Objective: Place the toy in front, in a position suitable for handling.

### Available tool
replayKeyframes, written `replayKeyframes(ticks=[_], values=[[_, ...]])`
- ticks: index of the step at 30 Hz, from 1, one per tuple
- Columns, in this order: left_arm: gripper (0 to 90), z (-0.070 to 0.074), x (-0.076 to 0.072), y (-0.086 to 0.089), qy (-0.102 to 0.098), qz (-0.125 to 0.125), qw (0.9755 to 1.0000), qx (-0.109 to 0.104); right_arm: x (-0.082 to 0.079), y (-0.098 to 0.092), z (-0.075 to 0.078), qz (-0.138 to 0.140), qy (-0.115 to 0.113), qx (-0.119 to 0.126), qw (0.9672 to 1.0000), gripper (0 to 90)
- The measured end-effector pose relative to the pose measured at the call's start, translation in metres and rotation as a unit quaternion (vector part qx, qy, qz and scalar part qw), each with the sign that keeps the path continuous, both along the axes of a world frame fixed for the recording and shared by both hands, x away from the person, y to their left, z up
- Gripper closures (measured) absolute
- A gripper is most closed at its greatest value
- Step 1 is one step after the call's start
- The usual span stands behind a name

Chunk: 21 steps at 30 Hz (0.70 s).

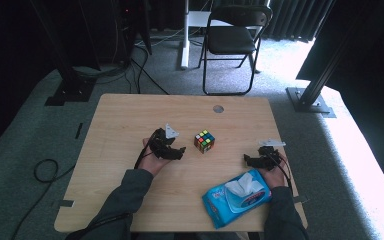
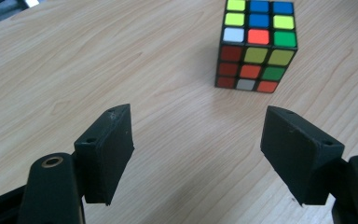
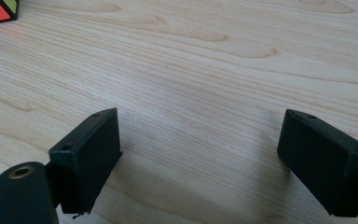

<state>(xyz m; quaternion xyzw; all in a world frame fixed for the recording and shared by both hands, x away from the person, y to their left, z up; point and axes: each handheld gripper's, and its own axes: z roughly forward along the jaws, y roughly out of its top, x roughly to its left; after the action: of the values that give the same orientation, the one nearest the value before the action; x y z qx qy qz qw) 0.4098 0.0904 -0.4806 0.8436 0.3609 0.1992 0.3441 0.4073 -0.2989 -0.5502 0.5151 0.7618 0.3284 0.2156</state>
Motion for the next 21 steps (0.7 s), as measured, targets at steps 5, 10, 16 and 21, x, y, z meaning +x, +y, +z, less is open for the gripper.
replayKeyframes(ticks=[5,10,16,21], values=[[25.1,0.001,0.003,-0.005,0.001,-0.002,1.0,-0.003,0.0,0.0,0.0,0.0,0.0,0.0,1.0,12.9],[25.1,0.001,0.005,-0.011,0.0,-0.013,0.9999,-0.006,0.0,0.0,0.0,0.0,0.0,0.0,1.0,12.9],[25.1,0.001,0.008,-0.019,0.002,-0.019,0.9998,-0.007,0.0,0.0,0.0,0.0,0.0,0.0,1.0,12.9],[25.0,0.0,0.01,-0.026,0.007,-0.027,0.9995,-0.014,0.0,0.0,0.0,0.0,0.0,0.0,1.0,12.9]])
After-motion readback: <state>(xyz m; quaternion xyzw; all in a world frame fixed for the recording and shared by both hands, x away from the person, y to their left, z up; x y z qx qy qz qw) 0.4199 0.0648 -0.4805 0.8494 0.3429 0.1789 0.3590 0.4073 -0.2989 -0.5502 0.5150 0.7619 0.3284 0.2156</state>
